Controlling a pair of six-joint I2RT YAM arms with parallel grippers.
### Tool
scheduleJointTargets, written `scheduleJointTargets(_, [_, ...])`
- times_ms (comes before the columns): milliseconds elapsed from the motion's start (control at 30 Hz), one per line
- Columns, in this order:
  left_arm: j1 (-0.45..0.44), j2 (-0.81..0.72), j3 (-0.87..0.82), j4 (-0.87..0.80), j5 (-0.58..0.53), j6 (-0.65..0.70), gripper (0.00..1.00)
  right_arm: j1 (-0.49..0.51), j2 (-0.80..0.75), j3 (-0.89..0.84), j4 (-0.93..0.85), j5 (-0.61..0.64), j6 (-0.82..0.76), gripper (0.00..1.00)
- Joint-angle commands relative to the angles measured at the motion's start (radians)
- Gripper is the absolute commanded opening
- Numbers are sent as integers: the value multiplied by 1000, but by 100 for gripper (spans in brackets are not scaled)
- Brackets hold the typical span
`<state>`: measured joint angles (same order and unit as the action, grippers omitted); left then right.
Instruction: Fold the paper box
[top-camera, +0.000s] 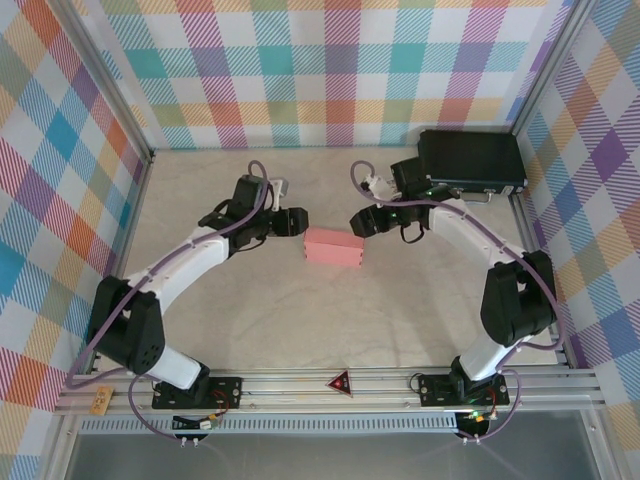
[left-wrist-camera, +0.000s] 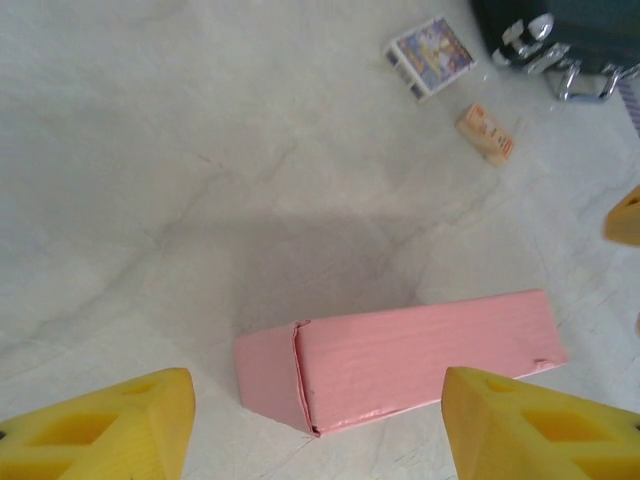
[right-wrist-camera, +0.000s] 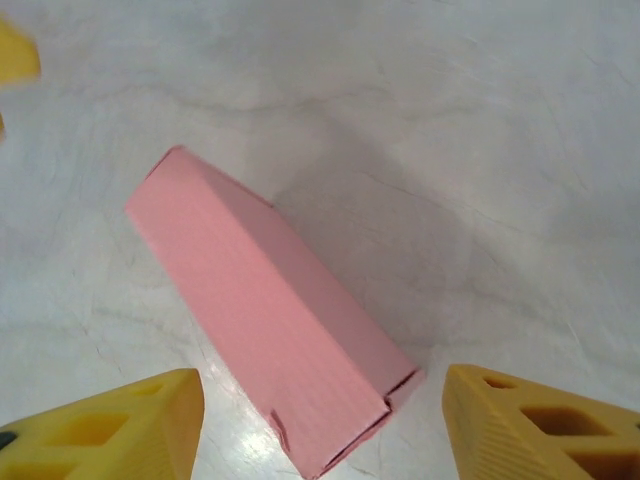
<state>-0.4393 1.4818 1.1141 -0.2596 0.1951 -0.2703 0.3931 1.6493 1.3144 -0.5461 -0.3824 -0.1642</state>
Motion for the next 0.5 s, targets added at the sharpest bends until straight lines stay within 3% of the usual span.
scheduleJointTargets(0, [18,-57,-29,-71,-69,12,66,13,24,18,-17,-112,-276,66])
scheduleJointTargets(233, [38,-132,-97,-97,-95,11,67,44,98,82,-148,-156,-554,68])
scheduleJointTargets(467, [52,-160,-119,-103,-97,12,67,91,151,92,-85,16,-632,69])
